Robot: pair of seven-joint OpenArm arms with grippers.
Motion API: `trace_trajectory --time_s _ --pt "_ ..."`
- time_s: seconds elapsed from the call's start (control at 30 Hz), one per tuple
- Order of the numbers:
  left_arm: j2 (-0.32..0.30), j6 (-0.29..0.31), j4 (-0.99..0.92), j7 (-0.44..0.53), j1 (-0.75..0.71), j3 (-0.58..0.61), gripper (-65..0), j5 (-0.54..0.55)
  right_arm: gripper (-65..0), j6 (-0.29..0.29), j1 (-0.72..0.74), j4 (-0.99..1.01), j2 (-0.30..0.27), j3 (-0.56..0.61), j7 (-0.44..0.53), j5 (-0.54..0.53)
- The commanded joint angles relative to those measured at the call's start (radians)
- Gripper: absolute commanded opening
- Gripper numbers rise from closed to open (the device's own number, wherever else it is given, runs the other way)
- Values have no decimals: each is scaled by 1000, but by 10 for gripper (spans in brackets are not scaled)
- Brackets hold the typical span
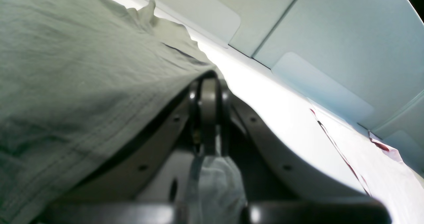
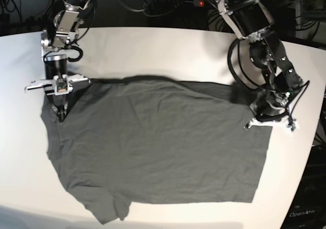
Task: Fold the T-shirt properly
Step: 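Lift both held corners slightly, pulling the shirt edge taut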
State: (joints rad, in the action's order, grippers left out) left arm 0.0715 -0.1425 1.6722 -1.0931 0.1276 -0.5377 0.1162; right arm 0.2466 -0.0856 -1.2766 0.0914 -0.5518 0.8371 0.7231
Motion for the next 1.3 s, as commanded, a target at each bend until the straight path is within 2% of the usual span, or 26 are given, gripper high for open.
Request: trace_trajectory --time_s 0.0,0.23,0.37,0.57,0.73,0.87,1.07,1.27 --pt "-8 2 24 17 20 3 -621 7 -650 12 16 -15 -8 2 27 -18" --pt "-32 4 16 18 20 -25 -621 7 -650 17 54 -15 -8 6 21 -17" --pt "-34 5 15 23 20 -51 -621 24 -650 86 73 -15 -8 3 20 -17" --pt "-71 -4 15 18 22 -51 -621 130 -650 90 100 -13 -6 8 20 -17" --pt "-72 -4 13 23 34 -51 -621 138 -650 93 117 -11 -8 9 20 -17" --pt "-71 -4 -16 24 51 -49 -621 139 -650 139 148 22 -8 3 20 -15" --pt "-71 -4 -66 29 91 -46 -621 139 -650 139 157 44 -28 6 18 -15" --pt "-71 -3 -70 35 123 -45 -621 139 -650 145 201 44 -32 8 -55 -15"
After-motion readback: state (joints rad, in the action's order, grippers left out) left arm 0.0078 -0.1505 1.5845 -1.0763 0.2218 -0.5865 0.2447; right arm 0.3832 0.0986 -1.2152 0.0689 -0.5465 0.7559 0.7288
